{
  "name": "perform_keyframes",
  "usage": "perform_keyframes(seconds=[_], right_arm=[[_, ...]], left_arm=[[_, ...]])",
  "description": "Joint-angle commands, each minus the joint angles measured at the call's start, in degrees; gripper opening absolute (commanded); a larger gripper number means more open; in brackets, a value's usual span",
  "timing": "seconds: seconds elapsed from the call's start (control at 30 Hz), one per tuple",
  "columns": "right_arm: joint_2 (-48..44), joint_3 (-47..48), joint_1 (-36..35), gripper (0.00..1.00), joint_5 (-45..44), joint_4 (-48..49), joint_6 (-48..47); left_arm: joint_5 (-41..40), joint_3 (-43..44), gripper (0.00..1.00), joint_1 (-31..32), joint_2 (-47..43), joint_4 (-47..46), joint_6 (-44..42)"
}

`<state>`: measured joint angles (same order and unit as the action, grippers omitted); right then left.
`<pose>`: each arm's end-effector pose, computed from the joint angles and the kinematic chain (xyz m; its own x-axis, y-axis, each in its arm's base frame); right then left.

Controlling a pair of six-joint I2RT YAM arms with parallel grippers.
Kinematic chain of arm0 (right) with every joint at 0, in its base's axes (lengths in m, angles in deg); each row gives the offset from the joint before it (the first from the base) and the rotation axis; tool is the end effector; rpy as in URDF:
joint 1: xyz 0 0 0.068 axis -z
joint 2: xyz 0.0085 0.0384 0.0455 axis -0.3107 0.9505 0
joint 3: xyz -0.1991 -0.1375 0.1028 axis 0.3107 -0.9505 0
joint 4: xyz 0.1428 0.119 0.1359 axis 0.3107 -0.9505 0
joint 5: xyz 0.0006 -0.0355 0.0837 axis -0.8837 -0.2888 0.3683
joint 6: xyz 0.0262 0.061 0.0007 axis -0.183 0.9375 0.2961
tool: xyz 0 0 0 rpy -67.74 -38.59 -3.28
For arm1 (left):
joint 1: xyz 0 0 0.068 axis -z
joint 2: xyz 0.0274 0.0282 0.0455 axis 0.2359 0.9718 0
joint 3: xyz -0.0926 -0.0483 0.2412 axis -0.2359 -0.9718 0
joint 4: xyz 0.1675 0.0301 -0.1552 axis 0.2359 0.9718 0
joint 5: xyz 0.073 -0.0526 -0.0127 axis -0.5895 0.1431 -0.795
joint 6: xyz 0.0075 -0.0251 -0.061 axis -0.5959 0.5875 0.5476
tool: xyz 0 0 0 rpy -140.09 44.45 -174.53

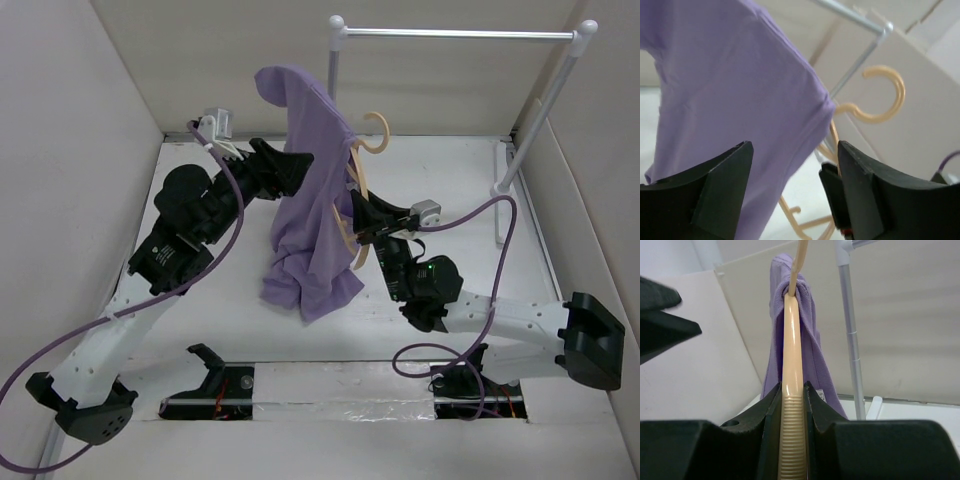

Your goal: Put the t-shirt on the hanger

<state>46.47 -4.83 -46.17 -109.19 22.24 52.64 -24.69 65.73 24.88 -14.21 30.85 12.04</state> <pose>0.1326 0.2005 0.3759 0.3653 0.4164 -0.8326 -0.4460 0.8634 0.2361 0.1470 -0.1180 0.4799 -0.1462 -0.4648 -0.8733 0.6366 0.6315 -0.4427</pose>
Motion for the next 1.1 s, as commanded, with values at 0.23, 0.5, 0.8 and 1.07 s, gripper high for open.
perform_keyframes(seconds=[0.23,0.5,0.8,1.07], right_arm=[[-4.4,1.8,-0.6,0.00,1.1,7.1,1.6],[-6.1,1.5,-0.6,0.00,2.6,3.6,2.3],[-5.3,1.3,-1.1,0.00,1.6,3.4,2.8],[-5.5,1.4,-1.1,0.00,0.7,2.4,3.2]], left_arm=[[-6.5,3.3,0.85,0.1,8.1,-15.6,8.2],[-3.0,5.8,0.84,0.1,13.3,-19.7,10.9],[1.9,-4.0,0.35,0.1,8.4,-30.1,11.7],[3.9,-5.1,0.56,0.1,4.2,-25.5,11.5]])
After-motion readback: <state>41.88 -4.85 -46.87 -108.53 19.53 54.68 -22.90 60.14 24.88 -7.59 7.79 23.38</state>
